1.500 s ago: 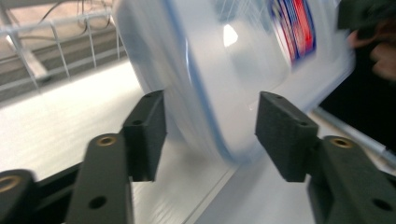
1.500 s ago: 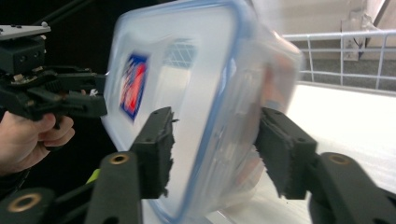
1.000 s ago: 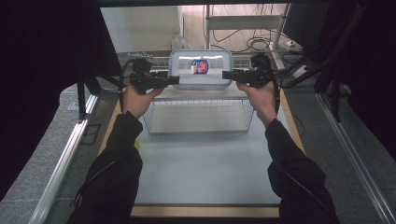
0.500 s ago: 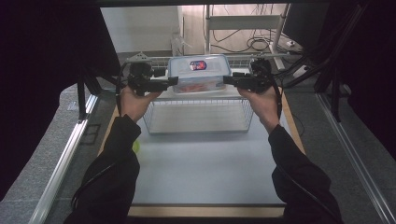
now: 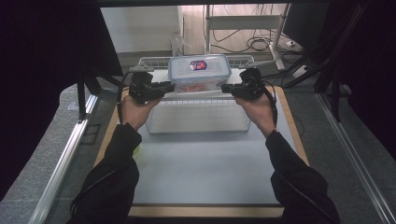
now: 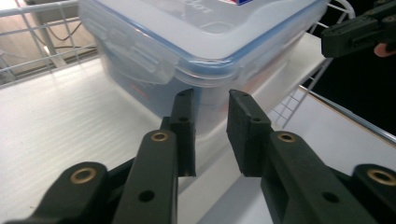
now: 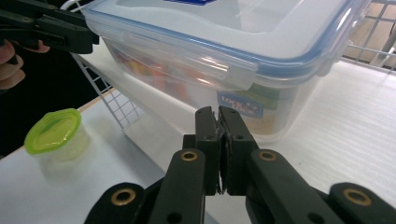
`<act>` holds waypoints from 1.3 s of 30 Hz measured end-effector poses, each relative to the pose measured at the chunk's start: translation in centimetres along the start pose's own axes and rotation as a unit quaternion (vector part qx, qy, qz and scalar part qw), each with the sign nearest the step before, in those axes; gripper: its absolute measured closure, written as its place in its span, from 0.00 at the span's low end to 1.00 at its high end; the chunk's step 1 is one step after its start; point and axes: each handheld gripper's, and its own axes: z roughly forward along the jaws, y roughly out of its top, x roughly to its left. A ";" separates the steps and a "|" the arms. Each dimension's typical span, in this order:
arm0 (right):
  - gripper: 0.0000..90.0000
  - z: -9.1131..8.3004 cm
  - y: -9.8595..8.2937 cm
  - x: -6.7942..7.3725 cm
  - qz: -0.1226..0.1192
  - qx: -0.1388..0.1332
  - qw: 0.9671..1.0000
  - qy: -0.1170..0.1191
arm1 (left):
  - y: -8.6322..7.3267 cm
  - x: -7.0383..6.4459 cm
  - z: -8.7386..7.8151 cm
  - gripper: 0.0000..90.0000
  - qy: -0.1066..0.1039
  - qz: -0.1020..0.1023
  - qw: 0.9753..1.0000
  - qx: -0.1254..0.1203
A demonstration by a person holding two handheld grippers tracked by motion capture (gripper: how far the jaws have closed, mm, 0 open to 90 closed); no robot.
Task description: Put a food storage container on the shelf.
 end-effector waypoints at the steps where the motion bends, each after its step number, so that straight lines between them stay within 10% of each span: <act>1: 0.97 0.1 0.0 -0.1 0.003 0.000 1.000 0.001 | 0.1 0.1 0.1 0.82 0.003 -0.002 1.000 0.000; 18: 0.98 0.8 0.1 -1.7 0.030 -0.010 0.999 -0.014 | 0.8 0.6 1.8 0.80 0.026 -0.025 0.999 -0.003; 39: 0.57 -0.2 -1.9 0.4 -0.012 -0.017 1.000 -0.004 | -1.9 -3.0 -0.3 0.39 -0.002 0.045 0.999 0.003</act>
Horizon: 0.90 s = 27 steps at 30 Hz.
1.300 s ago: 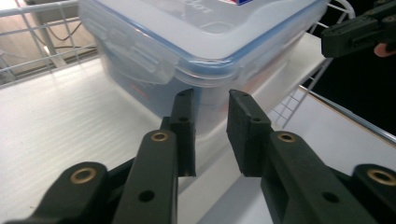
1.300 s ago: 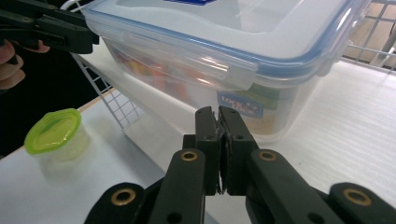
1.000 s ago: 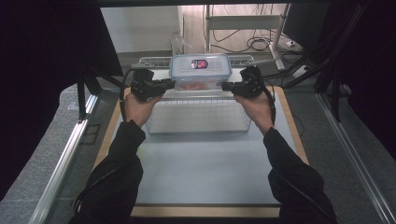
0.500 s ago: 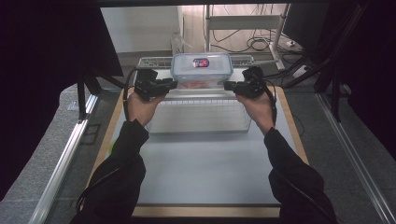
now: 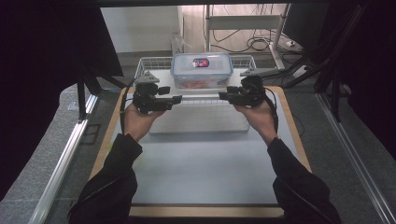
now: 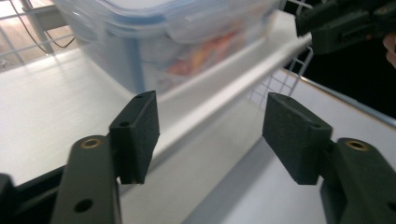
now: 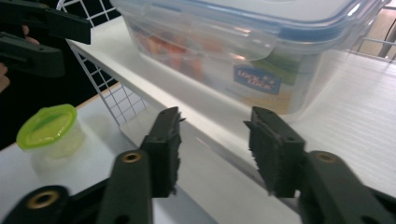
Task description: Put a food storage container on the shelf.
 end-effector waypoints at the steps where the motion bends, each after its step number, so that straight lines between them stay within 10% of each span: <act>1: 0.54 -0.1 -0.1 0.2 -0.005 0.000 1.000 -0.001 | -0.1 -0.3 -0.1 0.38 -0.005 0.006 1.000 0.002; 10: 0.39 -0.9 -1.3 2.2 -0.050 0.003 0.999 0.006 | -2.0 -3.4 -0.5 0.28 -0.036 0.046 0.998 0.017; 27: 0.13 -2.0 -5.2 4.0 -0.070 0.007 0.997 0.014 | -6.9 -6.0 -1.3 0.18 -0.052 0.045 0.997 0.020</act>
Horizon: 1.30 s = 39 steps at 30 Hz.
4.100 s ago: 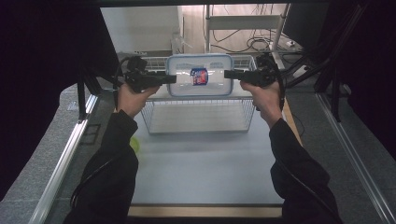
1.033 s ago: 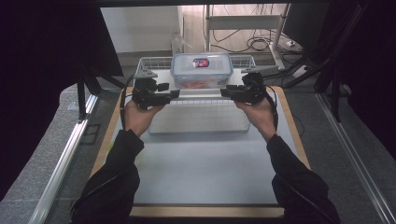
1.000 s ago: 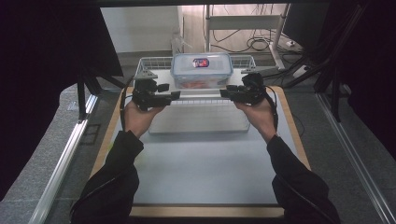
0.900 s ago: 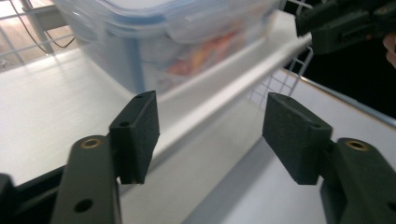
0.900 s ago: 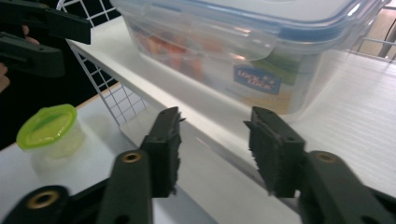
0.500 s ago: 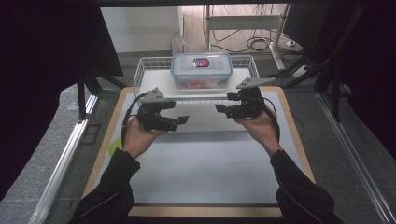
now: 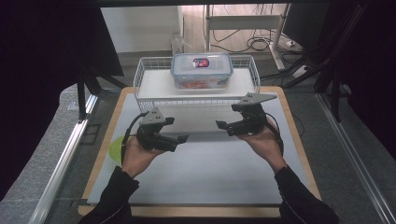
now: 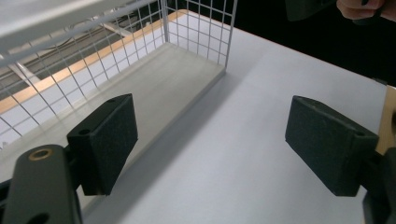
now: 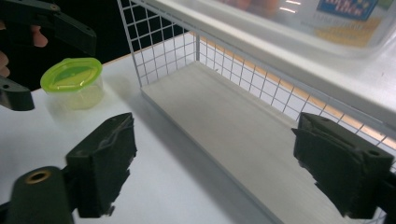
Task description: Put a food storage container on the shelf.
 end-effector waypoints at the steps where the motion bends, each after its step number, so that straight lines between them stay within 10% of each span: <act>1: 0.13 0.0 -0.4 0.1 0.000 -0.001 1.000 -0.001 | -0.2 -0.1 0.0 0.17 -0.001 -0.001 1.000 0.001; 39: 0.03 0.2 -11.3 3.0 -0.017 0.038 0.999 0.003 | -10.9 -4.2 0.7 0.08 0.041 -0.001 0.999 0.024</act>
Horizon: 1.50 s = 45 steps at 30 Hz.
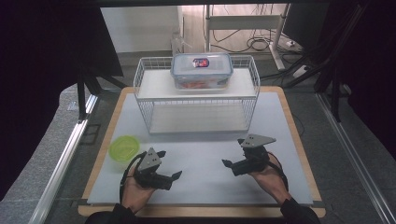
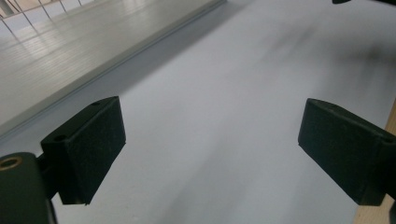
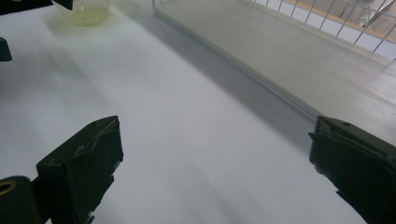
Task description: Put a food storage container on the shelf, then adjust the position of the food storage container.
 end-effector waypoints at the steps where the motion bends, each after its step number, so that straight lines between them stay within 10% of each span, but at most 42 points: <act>1: 0.03 0.0 -0.2 0.1 0.001 0.002 1.000 -0.001 | -0.1 -0.2 0.0 0.08 0.004 0.005 1.000 0.004; 20: 0.03 -0.1 -2.2 -0.3 0.022 0.023 0.999 -0.005 | -0.5 0.0 0.7 0.09 0.019 0.003 0.999 0.041; 25: 0.04 0.0 -2.3 -0.5 0.025 0.026 0.999 -0.008 | 0.0 0.4 0.2 0.36 0.023 0.008 0.999 0.046; 33: 0.04 0.1 -2.4 -0.6 0.027 0.031 0.999 -0.010 | 0.9 3.9 -1.8 0.99 0.007 -0.043 0.998 0.040; 38: 0.04 0.4 -2.6 -0.6 0.027 0.036 0.999 -0.007 | 0.6 6.9 -4.1 1.00 0.048 -0.081 0.995 0.026; 45: 0.04 0.4 -2.6 -0.6 0.029 0.037 0.999 -0.007 | -0.8 10.8 -7.7 1.00 0.124 -0.138 0.983 0.013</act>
